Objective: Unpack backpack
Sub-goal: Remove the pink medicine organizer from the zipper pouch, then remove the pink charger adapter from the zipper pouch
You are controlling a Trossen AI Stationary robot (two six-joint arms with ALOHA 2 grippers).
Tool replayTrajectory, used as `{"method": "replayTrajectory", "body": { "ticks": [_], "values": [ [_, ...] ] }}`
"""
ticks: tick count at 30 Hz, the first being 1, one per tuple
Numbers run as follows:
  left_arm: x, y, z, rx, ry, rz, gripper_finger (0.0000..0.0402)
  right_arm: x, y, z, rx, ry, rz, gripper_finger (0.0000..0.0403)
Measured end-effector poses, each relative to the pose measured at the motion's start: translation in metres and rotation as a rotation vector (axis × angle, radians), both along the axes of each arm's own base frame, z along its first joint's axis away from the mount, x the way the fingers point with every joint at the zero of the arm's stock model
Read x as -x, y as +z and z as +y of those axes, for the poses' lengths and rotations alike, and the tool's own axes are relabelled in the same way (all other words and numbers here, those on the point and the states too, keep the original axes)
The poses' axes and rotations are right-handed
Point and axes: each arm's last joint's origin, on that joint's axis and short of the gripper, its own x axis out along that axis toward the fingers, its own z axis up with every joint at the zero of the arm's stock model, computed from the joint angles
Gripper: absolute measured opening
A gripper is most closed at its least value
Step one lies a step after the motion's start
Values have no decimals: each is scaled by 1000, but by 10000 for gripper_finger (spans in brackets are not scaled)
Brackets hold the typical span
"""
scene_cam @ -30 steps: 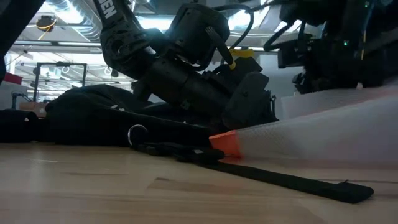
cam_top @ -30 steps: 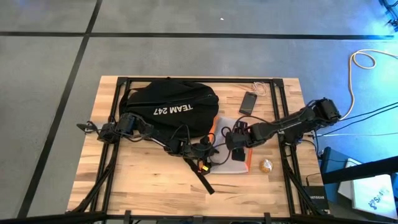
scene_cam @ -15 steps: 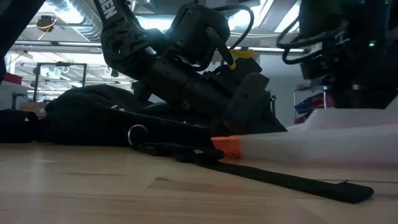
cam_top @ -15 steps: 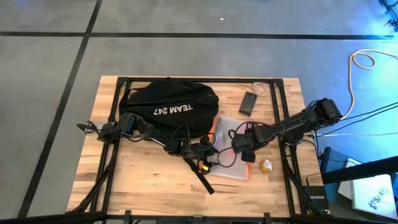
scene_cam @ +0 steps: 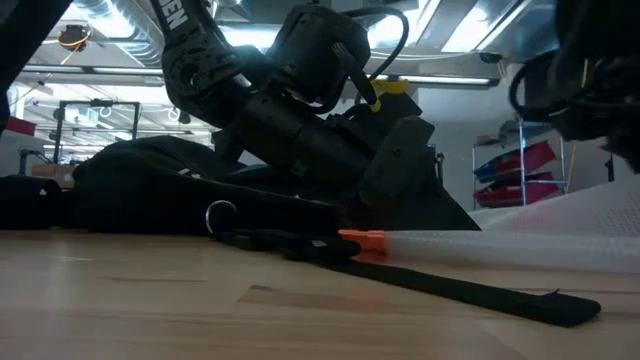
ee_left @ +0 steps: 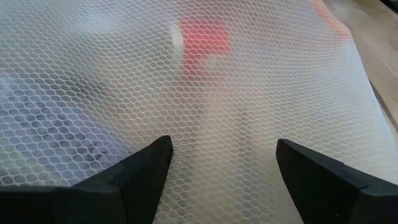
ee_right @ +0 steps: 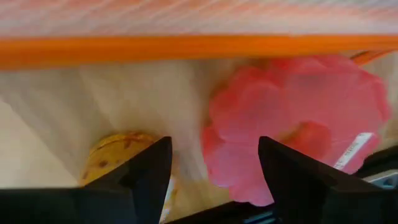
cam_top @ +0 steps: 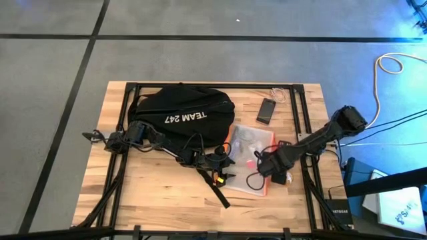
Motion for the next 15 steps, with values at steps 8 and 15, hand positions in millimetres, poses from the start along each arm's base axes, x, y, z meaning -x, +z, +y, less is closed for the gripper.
{"method": "replayTrajectory", "body": {
  "ticks": [8,15],
  "values": [
    [0,1,-2,-19,-14,-13,280,11,17,9,29,24,-134,222],
    [1,0,-5,-49,2,-19,280,-10,45,6,73,-15,-596,222]
  ]
}}
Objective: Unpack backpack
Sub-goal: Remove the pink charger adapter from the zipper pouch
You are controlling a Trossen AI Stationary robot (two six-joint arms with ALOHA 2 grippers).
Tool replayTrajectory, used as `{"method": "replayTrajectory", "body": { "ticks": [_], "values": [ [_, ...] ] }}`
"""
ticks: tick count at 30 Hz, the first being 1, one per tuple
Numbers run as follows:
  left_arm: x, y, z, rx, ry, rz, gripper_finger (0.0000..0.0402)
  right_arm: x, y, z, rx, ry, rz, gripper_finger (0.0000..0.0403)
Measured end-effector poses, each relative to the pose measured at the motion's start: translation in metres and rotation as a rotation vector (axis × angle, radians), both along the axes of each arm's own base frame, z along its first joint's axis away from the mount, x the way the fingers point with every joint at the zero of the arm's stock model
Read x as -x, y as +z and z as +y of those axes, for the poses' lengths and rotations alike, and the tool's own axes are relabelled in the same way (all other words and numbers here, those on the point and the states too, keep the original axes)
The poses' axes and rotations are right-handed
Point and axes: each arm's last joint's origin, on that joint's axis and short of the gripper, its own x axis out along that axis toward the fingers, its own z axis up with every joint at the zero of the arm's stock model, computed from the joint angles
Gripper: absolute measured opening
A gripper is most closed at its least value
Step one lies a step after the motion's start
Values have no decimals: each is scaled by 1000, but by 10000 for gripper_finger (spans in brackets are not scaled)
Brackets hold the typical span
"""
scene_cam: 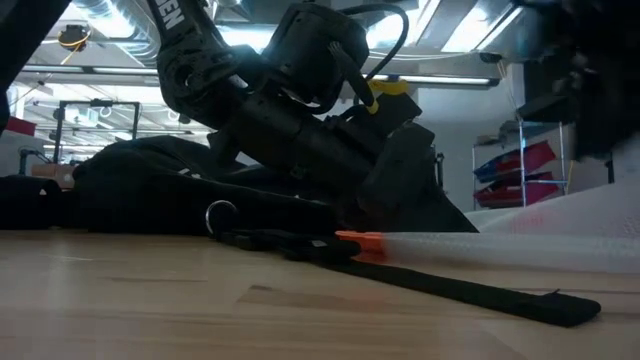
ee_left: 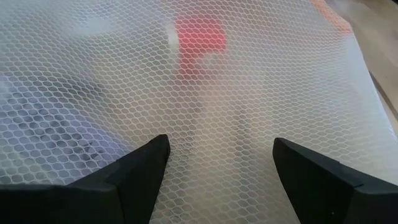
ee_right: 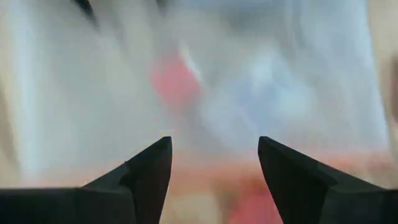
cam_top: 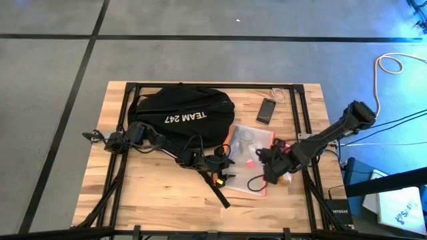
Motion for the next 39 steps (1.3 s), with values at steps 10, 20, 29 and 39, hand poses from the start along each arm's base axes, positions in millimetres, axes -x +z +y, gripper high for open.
{"method": "replayTrajectory", "body": {
  "ticks": [10,20,29,39],
  "values": [
    [0,0,0,-4,-4,0,280,-51,-22,-2,55,131,-143,222],
    [0,0,-1,1,-2,-1,280,-62,-57,-9,90,129,25,222],
    [0,0,-1,10,-10,-1,280,-43,-63,-15,124,28,220,222],
    [1,0,-5,1,-16,-4,280,-23,-62,-22,128,-47,429,222]
  ]
}}
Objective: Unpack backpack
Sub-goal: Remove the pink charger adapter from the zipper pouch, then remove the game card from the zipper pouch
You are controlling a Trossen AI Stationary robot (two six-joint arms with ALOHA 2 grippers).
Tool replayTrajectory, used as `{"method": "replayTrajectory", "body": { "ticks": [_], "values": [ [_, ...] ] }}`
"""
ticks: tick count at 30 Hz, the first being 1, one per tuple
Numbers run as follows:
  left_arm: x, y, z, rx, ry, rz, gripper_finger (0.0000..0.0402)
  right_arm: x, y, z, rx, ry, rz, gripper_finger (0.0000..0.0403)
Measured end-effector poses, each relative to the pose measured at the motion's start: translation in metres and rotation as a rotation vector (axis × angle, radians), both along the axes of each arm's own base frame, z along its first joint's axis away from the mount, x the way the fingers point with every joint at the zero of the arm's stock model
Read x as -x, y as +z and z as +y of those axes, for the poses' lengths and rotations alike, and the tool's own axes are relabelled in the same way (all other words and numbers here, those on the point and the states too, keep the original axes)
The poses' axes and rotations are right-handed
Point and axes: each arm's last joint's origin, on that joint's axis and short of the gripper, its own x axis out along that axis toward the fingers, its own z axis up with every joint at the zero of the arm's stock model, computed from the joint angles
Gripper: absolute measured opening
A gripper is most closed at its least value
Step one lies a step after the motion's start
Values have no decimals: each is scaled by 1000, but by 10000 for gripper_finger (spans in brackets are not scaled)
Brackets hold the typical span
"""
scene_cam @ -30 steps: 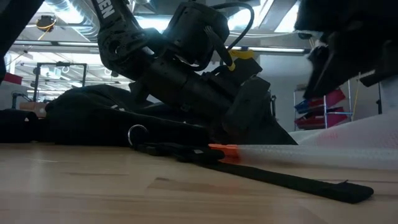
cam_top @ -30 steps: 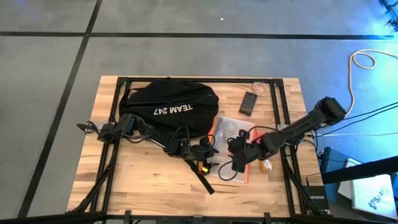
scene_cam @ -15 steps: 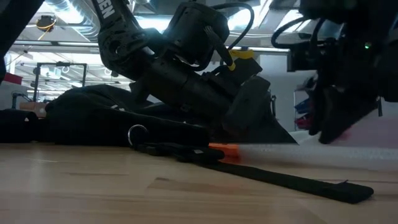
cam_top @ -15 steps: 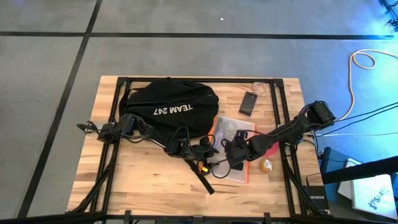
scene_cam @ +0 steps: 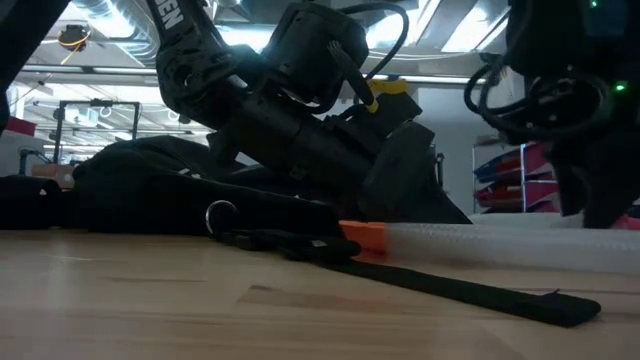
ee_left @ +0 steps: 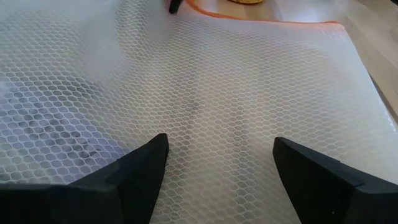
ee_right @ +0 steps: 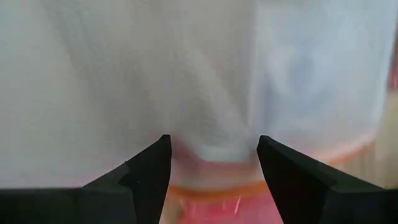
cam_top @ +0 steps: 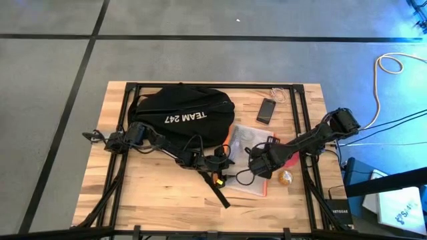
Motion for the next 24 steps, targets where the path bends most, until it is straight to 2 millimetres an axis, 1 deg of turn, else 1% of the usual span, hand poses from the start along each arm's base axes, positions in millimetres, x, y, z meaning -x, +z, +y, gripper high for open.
{"method": "replayTrajectory", "body": {
  "ticks": [2,4,7,10,12,14,17,21,24],
  "values": [
    [0,0,0,-11,-6,1,280,4,1,-2,15,-8,37,222],
    [0,0,0,15,7,0,280,8,3,-3,28,-10,74,222],
    [0,0,0,6,4,1,280,17,12,-7,55,-19,109,222],
    [0,0,0,8,11,0,280,23,26,-12,111,-47,29,222],
    [0,0,0,23,20,-4,280,25,35,-14,133,-67,-56,222],
    [0,0,0,9,15,-4,280,22,42,-15,128,-82,-173,222],
    [0,0,0,23,25,-5,280,10,46,-13,75,-77,-323,222],
    [0,0,0,9,18,-13,280,-8,44,-19,35,-55,-394,222],
    [0,0,-1,26,31,-16,280,-19,39,-29,46,6,-393,222]
  ]
}}
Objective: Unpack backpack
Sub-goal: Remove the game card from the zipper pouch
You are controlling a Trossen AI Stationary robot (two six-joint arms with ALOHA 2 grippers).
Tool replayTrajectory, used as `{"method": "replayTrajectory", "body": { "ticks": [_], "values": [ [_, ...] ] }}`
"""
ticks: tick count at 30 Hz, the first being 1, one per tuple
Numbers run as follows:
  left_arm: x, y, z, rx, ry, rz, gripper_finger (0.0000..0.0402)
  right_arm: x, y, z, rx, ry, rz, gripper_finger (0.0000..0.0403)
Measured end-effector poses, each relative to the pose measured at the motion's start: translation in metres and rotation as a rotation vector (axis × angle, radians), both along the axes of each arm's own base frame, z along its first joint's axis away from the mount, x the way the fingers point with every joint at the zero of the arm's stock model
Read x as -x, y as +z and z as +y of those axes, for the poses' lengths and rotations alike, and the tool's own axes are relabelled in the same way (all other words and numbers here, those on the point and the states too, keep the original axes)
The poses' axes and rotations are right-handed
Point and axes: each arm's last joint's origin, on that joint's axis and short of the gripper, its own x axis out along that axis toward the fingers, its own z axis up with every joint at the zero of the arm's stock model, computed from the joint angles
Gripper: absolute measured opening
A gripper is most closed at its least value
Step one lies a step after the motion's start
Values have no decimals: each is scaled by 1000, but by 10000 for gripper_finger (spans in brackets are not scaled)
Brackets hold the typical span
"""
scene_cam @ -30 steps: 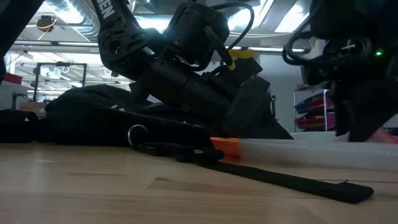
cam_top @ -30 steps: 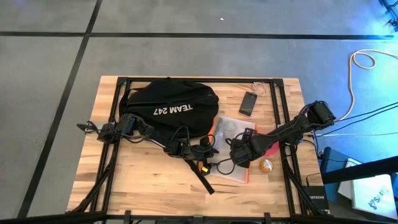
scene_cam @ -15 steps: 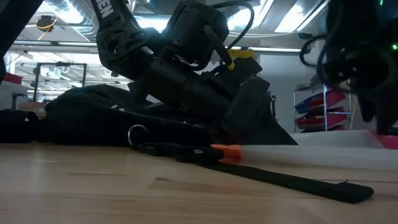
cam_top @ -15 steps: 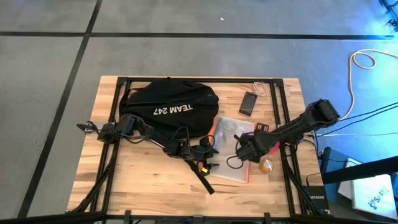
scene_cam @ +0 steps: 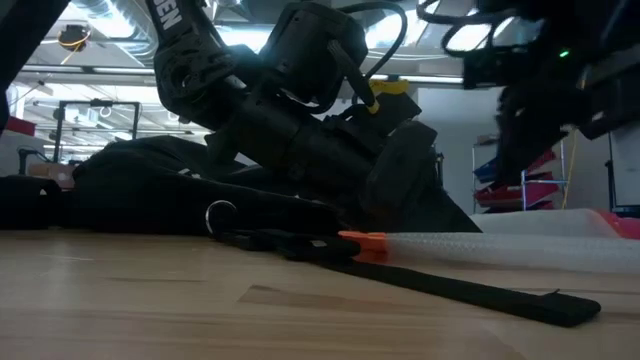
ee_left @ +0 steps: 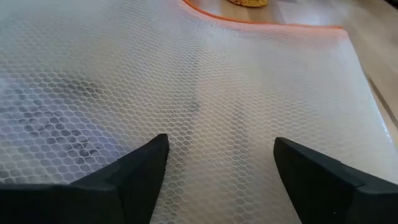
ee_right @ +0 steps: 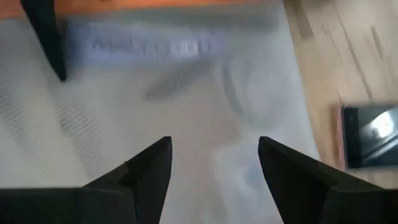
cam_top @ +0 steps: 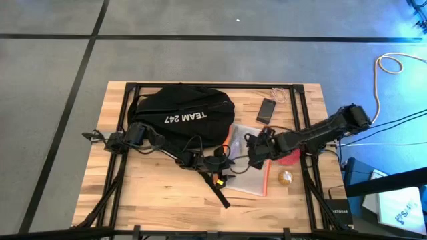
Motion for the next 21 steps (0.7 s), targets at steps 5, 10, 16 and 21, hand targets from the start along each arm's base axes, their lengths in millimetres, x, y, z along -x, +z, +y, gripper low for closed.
{"method": "replayTrajectory", "body": {
  "ticks": [5,10,16,21],
  "values": [
    [0,0,0,-11,-5,1,280,-9,-6,-27,-35,16,58,222],
    [0,0,1,-14,-5,-1,280,-15,-14,-49,-66,14,98,222],
    [0,0,1,-4,1,-4,280,-20,-29,-63,-89,-29,158,222],
    [-1,0,2,9,12,-5,280,-14,-49,-64,-120,-24,246,222]
  ]
}}
